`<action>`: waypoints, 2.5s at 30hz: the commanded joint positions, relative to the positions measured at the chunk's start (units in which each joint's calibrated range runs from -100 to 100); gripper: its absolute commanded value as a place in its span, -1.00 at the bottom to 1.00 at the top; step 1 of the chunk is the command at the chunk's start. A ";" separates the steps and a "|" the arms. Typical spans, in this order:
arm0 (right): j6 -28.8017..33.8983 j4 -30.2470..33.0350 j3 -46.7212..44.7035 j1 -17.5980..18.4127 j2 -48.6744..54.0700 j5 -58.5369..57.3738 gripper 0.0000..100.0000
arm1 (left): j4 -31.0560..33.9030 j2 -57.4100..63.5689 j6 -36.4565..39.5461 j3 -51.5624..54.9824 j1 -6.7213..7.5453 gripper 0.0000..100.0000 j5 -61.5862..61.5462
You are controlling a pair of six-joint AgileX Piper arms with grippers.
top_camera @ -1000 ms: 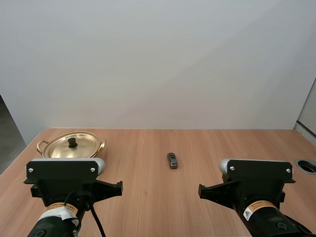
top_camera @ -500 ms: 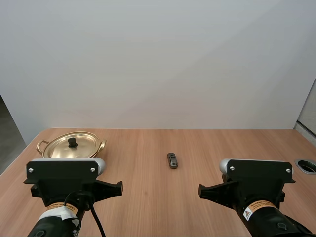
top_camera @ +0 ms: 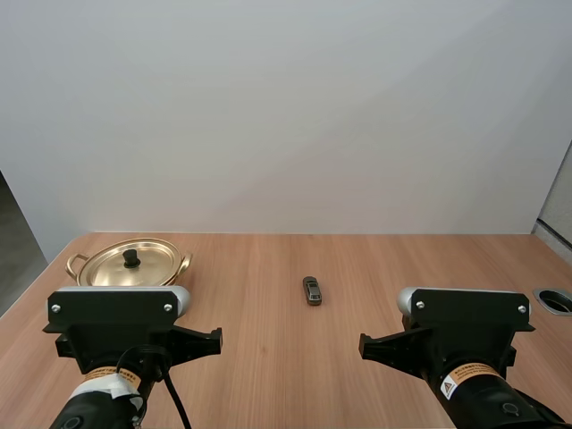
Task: Open the pot, put the car inside, and close it
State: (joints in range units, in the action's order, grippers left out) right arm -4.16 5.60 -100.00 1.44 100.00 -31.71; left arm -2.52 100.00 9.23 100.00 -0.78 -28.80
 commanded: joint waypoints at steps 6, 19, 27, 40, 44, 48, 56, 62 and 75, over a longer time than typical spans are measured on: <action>0.00 -0.09 0.00 0.35 0.00 -0.02 -1.00 | -0.34 0.00 0.04 0.00 0.05 -1.00 0.00; 0.09 -3.27 0.00 1.84 0.00 -0.02 -1.00 | -0.37 0.00 0.04 0.00 0.05 -1.00 2.86; 0.69 -3.15 0.00 1.84 0.00 0.14 -1.00 | -0.14 0.00 0.04 0.00 0.05 -1.00 3.35; 0.79 -12.65 0.00 1.84 0.00 0.42 -1.00 | -0.02 0.00 0.04 0.00 0.05 -1.00 7.79; 0.79 -12.65 0.00 1.84 0.00 0.42 -1.00 | -0.02 0.00 0.04 0.00 0.05 -1.00 7.79; 0.79 -12.65 0.00 1.84 0.00 0.59 -1.00 | 0.09 0.00 0.04 0.00 0.05 -1.00 7.74; -7.24 6.00 0.00 1.39 0.00 3.15 -1.00 | 1.94 0.00 0.04 0.00 0.05 -1.00 7.74; -7.37 31.03 0.00 0.60 0.00 17.44 -1.00 | 14.10 0.00 -2.13 0.00 0.05 -1.00 15.95; 2.69 32.57 27.23 0.60 -10.91 3.10 -1.00 | 20.48 -5.62 0.21 -29.19 0.05 -1.00 -11.09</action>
State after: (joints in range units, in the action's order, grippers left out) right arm -3.11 27.07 -90.14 2.06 96.27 -25.69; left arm 24.25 98.79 6.08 88.01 -0.78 -10.82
